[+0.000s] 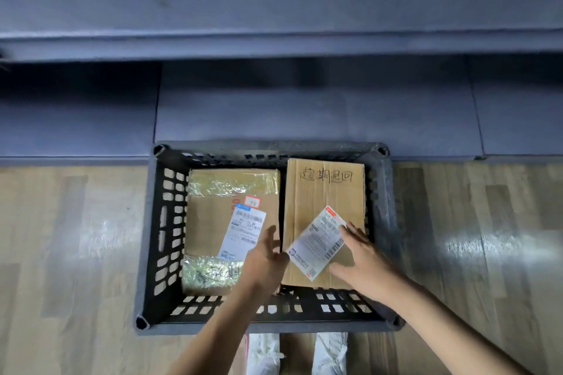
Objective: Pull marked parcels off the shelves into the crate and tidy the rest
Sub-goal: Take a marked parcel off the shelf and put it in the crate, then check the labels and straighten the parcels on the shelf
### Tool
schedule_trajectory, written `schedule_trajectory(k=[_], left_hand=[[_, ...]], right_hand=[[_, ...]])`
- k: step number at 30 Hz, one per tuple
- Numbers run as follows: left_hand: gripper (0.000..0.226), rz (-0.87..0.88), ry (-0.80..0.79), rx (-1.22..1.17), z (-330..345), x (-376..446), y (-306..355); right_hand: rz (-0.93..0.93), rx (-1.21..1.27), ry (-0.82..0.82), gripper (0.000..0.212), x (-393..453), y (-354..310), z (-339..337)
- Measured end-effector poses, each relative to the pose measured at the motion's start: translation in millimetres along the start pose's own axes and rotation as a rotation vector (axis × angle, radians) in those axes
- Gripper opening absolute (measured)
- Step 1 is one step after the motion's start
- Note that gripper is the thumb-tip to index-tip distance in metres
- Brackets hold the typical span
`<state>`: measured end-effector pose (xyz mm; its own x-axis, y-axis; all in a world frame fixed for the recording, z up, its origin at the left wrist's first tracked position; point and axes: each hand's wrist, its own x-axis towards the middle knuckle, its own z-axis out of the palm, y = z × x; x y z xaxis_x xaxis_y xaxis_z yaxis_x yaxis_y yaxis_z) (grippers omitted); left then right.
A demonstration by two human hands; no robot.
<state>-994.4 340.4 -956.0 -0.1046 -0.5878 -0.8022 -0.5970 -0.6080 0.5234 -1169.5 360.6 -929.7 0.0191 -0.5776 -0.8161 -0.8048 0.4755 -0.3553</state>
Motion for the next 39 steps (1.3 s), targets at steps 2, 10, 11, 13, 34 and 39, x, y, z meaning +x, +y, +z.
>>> schedule_trajectory(k=[2,10,11,13,34,39], left_hand=[[0.063,-0.010,-0.015,0.104,-19,-28,7],[0.058,0.251,0.113,0.533,-120,-147,94],[0.057,0.280,0.166,0.537,-131,-163,106],[0.056,0.330,0.268,0.540,-148,-199,129],[0.042,0.223,0.960,0.451,-296,-521,158],[0.042,0.155,1.101,0.290,-316,-573,115]], right_hand=[[0.008,0.109,-0.008,0.074,-24,-15,-12],[-0.159,-0.064,-0.089,0.071,-129,-116,-93],[-0.197,-0.088,-0.068,0.071,-145,-132,-103],[-0.276,-0.123,-0.019,0.072,-180,-164,-123],[-1.015,-0.491,0.122,0.057,-445,-397,-196],[-1.226,-0.474,0.185,0.049,-468,-441,-156]])
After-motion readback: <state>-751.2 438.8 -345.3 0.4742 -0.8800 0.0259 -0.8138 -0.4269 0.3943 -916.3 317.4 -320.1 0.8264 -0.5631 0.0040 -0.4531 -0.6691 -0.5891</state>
